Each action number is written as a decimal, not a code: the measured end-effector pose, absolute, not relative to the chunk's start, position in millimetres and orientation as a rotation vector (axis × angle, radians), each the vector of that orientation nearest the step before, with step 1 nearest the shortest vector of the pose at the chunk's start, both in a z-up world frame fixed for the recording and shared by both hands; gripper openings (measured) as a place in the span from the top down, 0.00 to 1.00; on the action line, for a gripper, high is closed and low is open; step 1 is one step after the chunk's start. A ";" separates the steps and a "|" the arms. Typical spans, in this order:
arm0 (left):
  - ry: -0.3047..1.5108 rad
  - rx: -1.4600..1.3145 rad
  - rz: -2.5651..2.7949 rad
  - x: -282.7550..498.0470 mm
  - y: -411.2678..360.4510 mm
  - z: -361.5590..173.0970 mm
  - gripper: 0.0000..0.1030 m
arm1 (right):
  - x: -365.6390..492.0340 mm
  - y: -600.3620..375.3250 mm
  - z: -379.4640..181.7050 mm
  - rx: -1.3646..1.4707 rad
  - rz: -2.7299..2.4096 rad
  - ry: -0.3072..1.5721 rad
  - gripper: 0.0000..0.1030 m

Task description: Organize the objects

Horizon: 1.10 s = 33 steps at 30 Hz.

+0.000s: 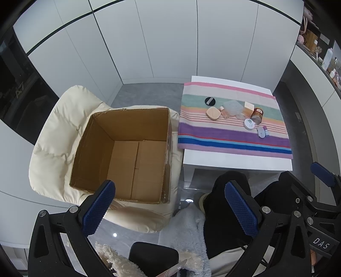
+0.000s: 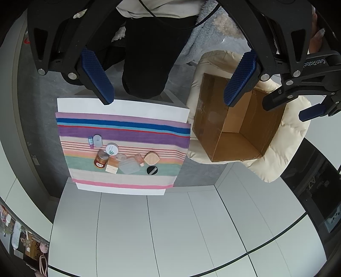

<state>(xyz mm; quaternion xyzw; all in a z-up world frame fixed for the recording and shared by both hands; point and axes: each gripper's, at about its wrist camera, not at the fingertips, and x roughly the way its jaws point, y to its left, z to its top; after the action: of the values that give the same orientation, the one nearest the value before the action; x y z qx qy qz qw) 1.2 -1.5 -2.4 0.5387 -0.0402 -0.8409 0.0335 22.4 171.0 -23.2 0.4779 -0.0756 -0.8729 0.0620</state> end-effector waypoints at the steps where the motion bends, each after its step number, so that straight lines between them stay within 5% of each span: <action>1: -0.125 1.657 -2.587 1.1 -1.6 -2.6 0.00 | 22.3 171.1 -23.1 1.445 -2.639 -0.229 0.00; 33: -0.121 1.692 -2.575 -8.3 14.5 -19.1 0.00 | 13.1 184.8 -32.2 1.481 -2.629 -0.249 0.00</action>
<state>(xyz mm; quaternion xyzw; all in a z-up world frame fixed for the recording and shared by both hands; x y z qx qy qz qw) -8.3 14.5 -19.1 0.5486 -0.0392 -0.8347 0.0292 13.1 184.8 -32.2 0.4883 -0.0820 -0.8670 0.0568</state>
